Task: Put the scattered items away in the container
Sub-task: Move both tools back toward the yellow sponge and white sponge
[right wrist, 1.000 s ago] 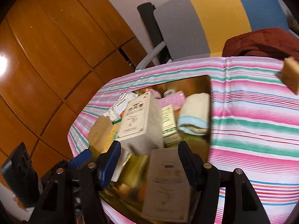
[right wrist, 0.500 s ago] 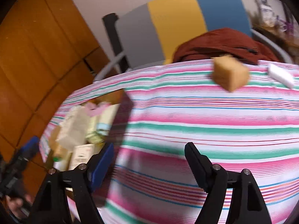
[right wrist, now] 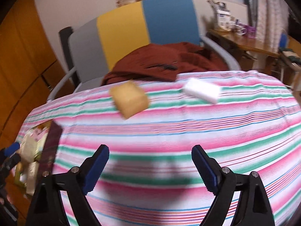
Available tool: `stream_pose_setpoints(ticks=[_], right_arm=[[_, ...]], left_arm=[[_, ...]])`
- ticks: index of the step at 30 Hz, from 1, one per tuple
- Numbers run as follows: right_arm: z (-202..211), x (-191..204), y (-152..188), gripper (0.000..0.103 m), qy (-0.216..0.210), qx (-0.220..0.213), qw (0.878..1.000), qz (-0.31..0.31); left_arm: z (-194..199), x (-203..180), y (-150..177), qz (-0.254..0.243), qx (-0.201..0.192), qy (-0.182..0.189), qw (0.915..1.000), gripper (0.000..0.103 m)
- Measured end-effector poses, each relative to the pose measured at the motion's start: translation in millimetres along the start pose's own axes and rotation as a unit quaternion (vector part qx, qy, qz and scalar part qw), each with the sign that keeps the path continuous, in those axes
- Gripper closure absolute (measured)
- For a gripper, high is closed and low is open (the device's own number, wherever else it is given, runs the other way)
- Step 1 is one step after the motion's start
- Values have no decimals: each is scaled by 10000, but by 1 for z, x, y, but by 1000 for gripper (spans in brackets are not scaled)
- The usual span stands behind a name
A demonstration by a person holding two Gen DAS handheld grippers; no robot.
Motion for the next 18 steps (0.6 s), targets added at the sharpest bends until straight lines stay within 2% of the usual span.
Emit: stream_pose_setpoints(ticks=[4,8,11,18], right_arm=[[-2,-26,-17,6,201,-90,9996,193],[-11,-39,-39,2,529,-379,9932,962],[-22,-47,-53,2,541,-386,9894,1288],[-68,-65,-77,1,443,98,9774,2064]], left_arm=[[-24,-26,-11,-261,142,-10,9996,40],[-55,-50,-25,-463,388,81,9981,36],[-80,-58,-36,-508,562,90,9971,31],[-138,-80,-66,-998,735,255,9920,22]])
Point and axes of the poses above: each gripper's, at about its wrist camera, not at the fingertips, and z roughly against the way its jaws point, x to its left, y to its underside, the point moved 7 cm from there along -z, roughly the way its jaws point, and after that the axes turned 3 degrees about -y, right-handed, at the moved point
